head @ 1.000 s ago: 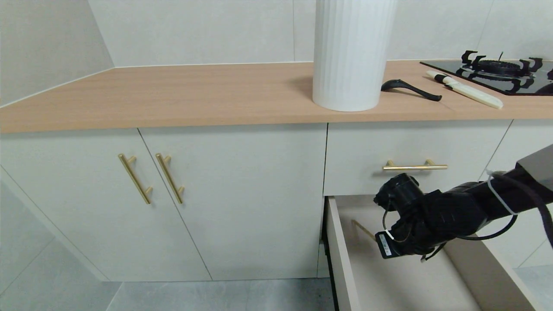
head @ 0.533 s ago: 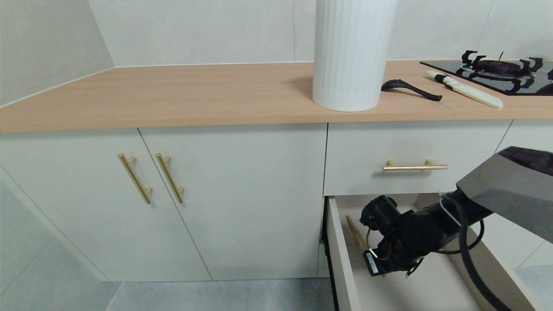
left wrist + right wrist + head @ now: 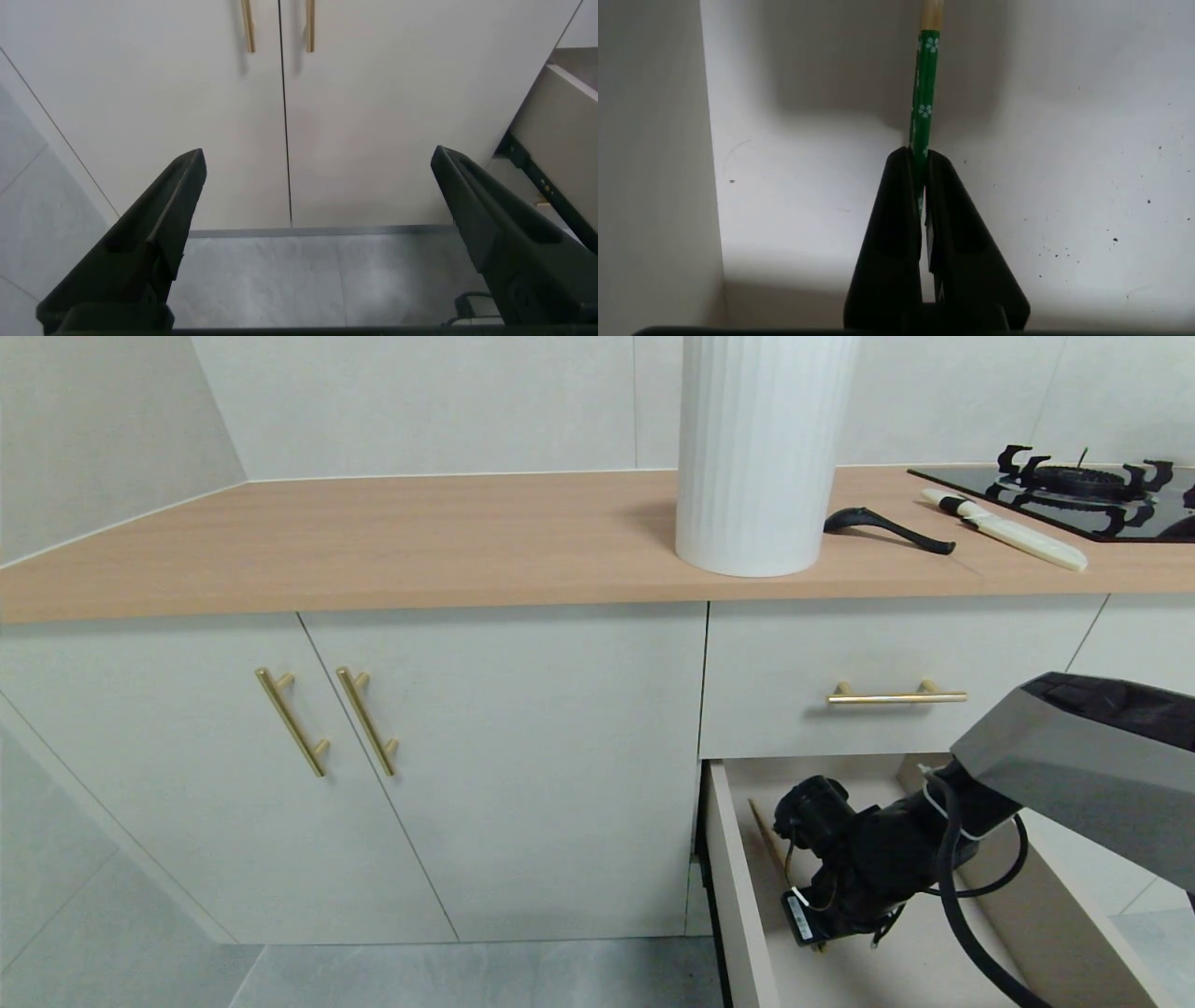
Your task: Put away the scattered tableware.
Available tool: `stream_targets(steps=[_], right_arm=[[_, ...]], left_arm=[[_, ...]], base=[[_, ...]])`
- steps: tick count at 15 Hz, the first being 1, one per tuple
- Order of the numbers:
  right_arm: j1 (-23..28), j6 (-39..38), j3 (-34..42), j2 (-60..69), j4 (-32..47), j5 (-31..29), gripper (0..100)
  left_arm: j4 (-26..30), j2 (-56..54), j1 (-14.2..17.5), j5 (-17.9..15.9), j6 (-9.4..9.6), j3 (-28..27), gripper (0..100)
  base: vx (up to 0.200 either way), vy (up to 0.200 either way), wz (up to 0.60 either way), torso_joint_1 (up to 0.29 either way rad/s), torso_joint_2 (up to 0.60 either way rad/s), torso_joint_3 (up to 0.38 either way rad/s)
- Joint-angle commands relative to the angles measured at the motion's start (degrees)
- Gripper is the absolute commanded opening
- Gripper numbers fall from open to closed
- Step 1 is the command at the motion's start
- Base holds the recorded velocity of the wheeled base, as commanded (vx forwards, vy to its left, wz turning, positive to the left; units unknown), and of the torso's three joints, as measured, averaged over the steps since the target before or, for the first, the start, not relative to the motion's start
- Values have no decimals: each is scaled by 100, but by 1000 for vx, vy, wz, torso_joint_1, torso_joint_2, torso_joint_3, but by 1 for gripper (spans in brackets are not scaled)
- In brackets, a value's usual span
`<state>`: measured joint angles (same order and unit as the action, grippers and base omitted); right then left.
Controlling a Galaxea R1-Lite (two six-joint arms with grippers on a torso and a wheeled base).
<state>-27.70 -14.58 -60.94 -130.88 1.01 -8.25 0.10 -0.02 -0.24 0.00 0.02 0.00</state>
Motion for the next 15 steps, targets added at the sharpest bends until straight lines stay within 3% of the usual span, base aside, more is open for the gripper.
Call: stream_targets(steps=[1, 2, 10, 15], right_arm=[[1, -1, 3, -8, 4, -1, 0], [-8, -1, 3, -17, 4, -1, 100], [1, -1, 38, 326, 31, -10, 100], [230, -63, 399, 2383, 31, -10, 100]], left_arm=[[-1, 2, -2, 0, -2, 0, 100], [-1, 2, -2, 0, -2, 0, 100], [-1, 2, -2, 0, -2, 0, 100], [-1, 2, -2, 0, -2, 0, 100]], base=[[0, 0, 0, 0, 0, 0], [0, 0, 0, 0, 0, 0], [0, 0, 0, 0, 0, 0], [0, 0, 0, 0, 0, 0]])
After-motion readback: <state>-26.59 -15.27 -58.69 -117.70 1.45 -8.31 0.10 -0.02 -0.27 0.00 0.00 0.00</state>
